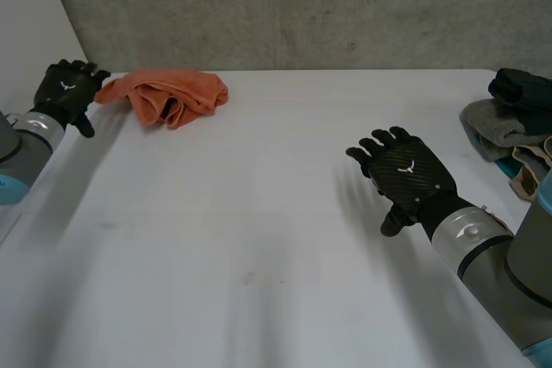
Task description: Fold the laundry.
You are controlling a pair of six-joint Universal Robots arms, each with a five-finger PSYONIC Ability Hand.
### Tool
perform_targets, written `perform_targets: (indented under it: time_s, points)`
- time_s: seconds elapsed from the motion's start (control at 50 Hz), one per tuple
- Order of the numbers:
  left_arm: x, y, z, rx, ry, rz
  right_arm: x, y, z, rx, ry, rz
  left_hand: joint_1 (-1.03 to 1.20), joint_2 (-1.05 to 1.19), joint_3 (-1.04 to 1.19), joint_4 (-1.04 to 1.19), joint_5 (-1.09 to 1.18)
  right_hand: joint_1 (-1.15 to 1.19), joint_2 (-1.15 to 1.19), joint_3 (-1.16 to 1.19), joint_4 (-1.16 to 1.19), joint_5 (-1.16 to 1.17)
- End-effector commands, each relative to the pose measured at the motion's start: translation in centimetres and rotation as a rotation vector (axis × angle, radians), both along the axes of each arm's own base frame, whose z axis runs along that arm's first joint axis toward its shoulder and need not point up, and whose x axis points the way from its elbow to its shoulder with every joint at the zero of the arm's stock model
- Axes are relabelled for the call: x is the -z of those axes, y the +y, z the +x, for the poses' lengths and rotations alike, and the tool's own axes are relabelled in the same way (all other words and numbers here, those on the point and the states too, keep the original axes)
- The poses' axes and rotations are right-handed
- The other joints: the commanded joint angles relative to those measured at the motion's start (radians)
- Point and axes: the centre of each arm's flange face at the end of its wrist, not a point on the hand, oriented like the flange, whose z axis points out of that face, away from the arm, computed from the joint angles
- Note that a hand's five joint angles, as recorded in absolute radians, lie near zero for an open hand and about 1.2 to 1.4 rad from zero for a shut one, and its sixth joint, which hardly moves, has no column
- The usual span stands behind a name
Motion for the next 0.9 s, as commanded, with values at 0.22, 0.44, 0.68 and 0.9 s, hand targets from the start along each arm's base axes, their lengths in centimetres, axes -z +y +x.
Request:
perform_targets:
  time_s: [0.22,0.44,0.68,0.9]
  points:
    - [2.2,-0.5,-5.8,0.132,0.05,0.014,0.4,-0.5,-0.5,0.023,0.0,0.005,-0.022,-0.03,-0.034,-0.029,-0.048,-0.051,-0.032,-0.03,-0.032,-0.048]
    - [4.6,-2.2,-6.2,0.134,0.044,-0.028,1.0,-0.8,-0.6,0.032,0.007,0.017,-0.022,-0.03,-0.034,-0.029,-0.048,-0.051,-0.032,-0.03,-0.032,-0.048]
    - [6.0,-2.7,-7.3,0.209,0.034,-0.1,1.6,-1.1,-0.6,0.035,0.017,0.03,0.172,0.164,0.16,0.165,0.146,-0.051,-0.032,-0.03,-0.032,-0.048]
    - [6.1,-3.0,-7.5,0.244,0.022,-0.131,1.9,-1.2,-0.6,0.044,0.024,0.037,0.8,0.792,0.787,0.793,0.774,-0.051,-0.032,-0.03,-0.032,-0.048]
